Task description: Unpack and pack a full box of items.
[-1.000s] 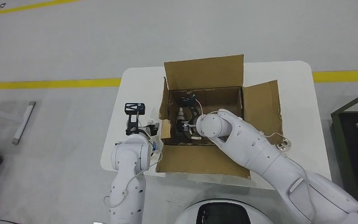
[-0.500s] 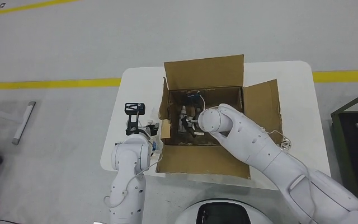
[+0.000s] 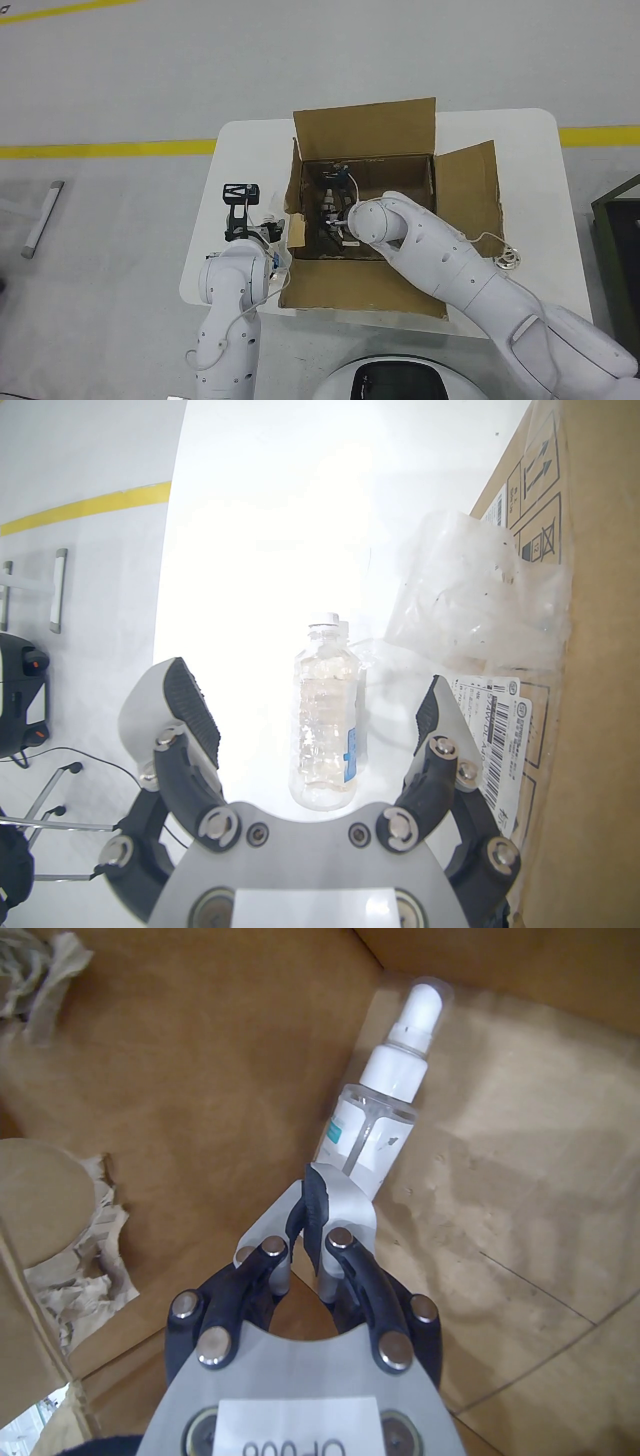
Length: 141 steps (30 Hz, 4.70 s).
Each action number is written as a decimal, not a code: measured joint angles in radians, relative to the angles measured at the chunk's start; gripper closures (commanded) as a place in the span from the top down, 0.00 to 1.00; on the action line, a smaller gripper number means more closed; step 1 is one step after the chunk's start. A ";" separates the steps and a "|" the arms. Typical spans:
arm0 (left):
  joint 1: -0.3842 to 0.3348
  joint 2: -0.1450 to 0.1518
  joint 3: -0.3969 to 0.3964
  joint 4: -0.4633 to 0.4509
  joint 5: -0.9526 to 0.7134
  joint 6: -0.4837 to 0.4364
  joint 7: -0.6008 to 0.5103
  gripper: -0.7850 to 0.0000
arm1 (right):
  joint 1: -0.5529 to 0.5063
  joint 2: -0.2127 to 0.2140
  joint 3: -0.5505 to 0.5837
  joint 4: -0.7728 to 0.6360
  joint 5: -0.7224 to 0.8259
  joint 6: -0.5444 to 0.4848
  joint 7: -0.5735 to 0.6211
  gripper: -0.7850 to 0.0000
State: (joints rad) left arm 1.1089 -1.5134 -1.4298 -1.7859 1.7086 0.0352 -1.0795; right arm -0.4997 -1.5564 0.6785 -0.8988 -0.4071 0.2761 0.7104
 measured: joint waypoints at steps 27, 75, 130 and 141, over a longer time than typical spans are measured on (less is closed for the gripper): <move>0.000 0.000 0.000 0.000 0.000 0.000 0.000 1.00 | -0.053 0.125 0.124 -0.450 -0.416 0.158 0.573 1.00; 0.000 0.000 0.000 0.000 0.000 0.000 0.000 1.00 | 0.187 -0.037 -0.025 0.159 -0.311 0.169 0.544 0.93; 0.000 0.000 0.000 0.000 0.000 0.000 0.000 1.00 | -0.375 0.104 0.478 -0.770 -0.502 0.406 0.395 0.00; 0.000 0.000 0.000 0.000 0.000 0.000 0.000 1.00 | -0.397 0.105 0.490 -0.789 -0.485 0.390 0.385 0.00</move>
State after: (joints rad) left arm 1.1089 -1.5134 -1.4298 -1.7859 1.7086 0.0352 -1.0795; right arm -0.8962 -1.4518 1.1690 -1.6880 -0.8920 0.6661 1.0953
